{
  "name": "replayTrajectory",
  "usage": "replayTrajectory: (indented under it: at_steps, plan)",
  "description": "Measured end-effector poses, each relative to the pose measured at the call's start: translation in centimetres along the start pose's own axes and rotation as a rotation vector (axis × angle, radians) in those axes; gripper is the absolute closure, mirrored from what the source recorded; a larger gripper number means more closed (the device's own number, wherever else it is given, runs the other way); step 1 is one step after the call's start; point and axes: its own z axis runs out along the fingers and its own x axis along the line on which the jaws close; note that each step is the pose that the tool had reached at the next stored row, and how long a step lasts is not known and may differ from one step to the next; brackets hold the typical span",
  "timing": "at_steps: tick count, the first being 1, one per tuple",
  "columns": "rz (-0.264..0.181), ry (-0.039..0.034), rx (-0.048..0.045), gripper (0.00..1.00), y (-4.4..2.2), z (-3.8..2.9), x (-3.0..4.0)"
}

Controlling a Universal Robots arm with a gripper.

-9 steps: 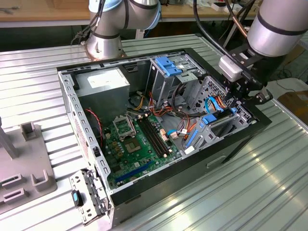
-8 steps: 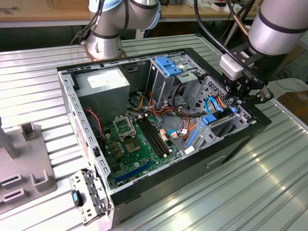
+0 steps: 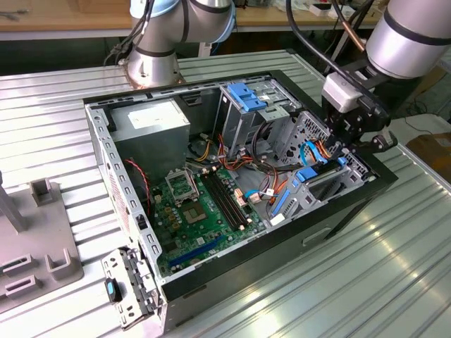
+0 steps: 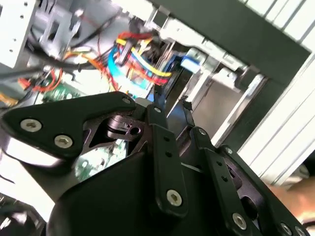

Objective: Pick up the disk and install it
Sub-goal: 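Insert the second disk wire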

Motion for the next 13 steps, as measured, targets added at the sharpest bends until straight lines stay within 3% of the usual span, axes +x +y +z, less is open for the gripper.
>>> replayTrajectory:
  at_steps: [3, 5, 7, 13]
  plan:
    - [0.001, -0.0004, -0.0016, 0.7, -0.2, 0.04, -0.14]
    - [0.001, -0.0006, -0.0054, 0.7, -0.23, 0.15, -0.81]
    - [0.002, -0.0007, -0.0151, 0.7, -0.26, 0.37, -1.51]
    - [0.002, -0.0012, -0.0152, 0.7, -0.42, 0.44, -1.71]
